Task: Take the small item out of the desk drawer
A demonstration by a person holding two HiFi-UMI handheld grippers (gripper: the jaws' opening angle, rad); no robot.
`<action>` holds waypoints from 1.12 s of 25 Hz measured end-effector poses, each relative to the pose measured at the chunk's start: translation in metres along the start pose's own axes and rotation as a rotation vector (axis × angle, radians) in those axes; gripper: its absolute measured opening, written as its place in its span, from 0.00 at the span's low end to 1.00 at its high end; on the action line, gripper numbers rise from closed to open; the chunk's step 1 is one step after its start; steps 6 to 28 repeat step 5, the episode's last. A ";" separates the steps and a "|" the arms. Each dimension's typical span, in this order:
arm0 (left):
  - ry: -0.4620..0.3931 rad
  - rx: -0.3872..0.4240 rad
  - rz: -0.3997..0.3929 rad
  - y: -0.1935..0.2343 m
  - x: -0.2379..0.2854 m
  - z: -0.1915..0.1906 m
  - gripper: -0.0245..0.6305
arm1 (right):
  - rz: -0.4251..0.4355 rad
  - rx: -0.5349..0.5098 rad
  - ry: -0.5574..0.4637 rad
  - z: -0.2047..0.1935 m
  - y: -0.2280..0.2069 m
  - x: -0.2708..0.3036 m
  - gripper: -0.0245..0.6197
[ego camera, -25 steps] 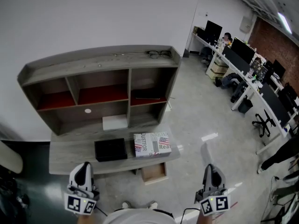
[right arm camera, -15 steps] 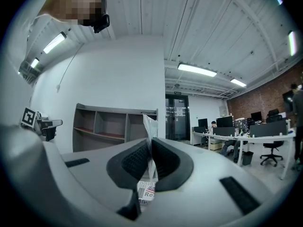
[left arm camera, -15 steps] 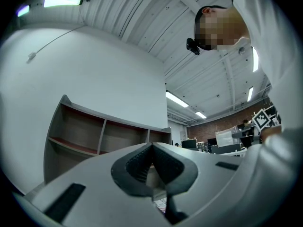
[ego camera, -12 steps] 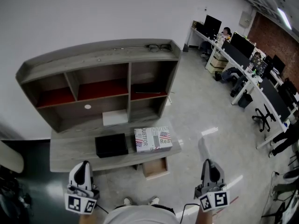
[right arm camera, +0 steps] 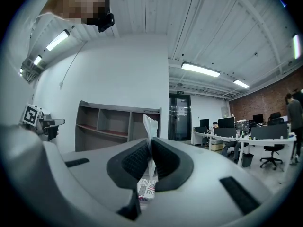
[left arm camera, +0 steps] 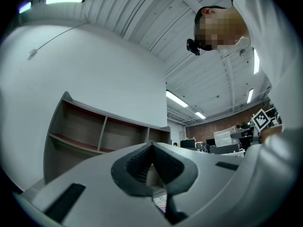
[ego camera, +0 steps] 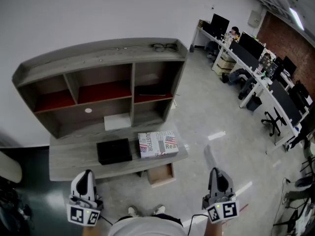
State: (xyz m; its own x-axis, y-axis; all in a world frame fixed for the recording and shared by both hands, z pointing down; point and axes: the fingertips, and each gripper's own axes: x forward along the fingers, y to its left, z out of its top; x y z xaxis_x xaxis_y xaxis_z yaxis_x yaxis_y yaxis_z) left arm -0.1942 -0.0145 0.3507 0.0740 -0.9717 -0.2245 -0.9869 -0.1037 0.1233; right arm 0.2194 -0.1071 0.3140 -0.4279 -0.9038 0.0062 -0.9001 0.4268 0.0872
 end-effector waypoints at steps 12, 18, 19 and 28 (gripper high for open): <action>0.007 -0.008 -0.005 0.002 -0.003 -0.004 0.06 | -0.001 0.002 0.005 -0.002 0.005 -0.001 0.07; 0.007 -0.008 -0.005 0.002 -0.003 -0.004 0.06 | -0.001 0.002 0.005 -0.002 0.005 -0.001 0.07; 0.007 -0.008 -0.005 0.002 -0.003 -0.004 0.06 | -0.001 0.002 0.005 -0.002 0.005 -0.001 0.07; 0.007 -0.008 -0.005 0.002 -0.003 -0.004 0.06 | -0.001 0.002 0.005 -0.002 0.005 -0.001 0.07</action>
